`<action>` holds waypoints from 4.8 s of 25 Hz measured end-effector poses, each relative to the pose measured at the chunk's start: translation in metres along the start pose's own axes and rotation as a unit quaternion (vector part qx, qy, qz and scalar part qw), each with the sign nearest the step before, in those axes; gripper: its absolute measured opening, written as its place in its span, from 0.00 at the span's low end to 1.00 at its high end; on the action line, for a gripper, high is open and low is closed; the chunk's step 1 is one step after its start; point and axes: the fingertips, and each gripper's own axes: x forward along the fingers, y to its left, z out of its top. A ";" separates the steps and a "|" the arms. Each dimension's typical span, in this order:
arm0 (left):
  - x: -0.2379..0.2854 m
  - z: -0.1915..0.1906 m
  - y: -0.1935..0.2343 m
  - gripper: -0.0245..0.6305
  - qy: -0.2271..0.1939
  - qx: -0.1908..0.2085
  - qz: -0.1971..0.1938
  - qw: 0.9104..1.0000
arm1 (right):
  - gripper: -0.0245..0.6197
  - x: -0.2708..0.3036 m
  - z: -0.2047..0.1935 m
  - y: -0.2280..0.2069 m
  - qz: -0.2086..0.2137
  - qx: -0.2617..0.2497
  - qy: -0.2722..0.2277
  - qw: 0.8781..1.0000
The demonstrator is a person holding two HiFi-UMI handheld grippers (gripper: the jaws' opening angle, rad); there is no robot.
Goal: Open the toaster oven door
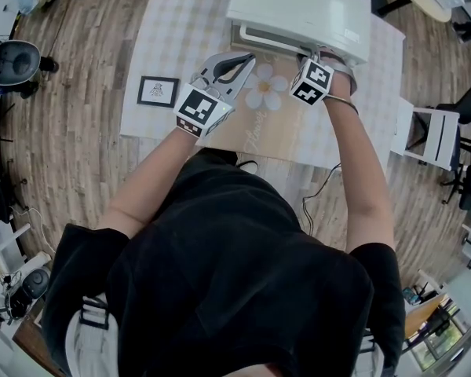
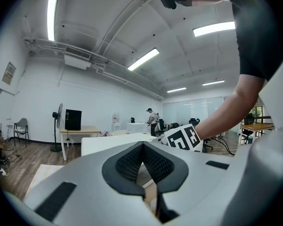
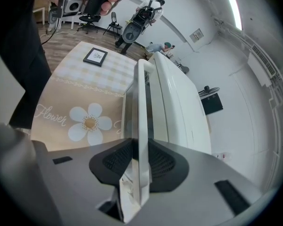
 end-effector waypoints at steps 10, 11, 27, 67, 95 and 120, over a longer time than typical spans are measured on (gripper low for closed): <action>-0.001 0.004 -0.018 0.06 0.000 0.007 -0.003 1.000 | 0.21 -0.002 0.000 0.009 -0.040 -0.005 -0.005 0.999; -0.001 0.004 -0.019 0.06 0.000 0.008 -0.003 1.000 | 0.21 -0.003 0.000 0.010 -0.042 -0.005 -0.006 0.999; -0.016 0.007 -0.045 0.06 0.000 0.015 -0.001 1.000 | 0.20 -0.012 -0.001 0.037 -0.043 -0.009 -0.009 0.999; -0.041 -0.009 -0.087 0.06 -0.002 0.031 -0.005 0.999 | 0.18 -0.024 -0.002 0.089 -0.093 -0.010 -0.007 0.996; -0.025 -0.069 -0.086 0.06 0.003 0.027 0.010 1.000 | 0.19 -0.016 -0.005 0.141 -0.132 -0.022 -0.021 0.991; -0.024 -0.109 -0.104 0.06 0.030 0.005 0.007 1.000 | 0.23 0.001 -0.012 0.191 -0.120 0.000 -0.033 0.992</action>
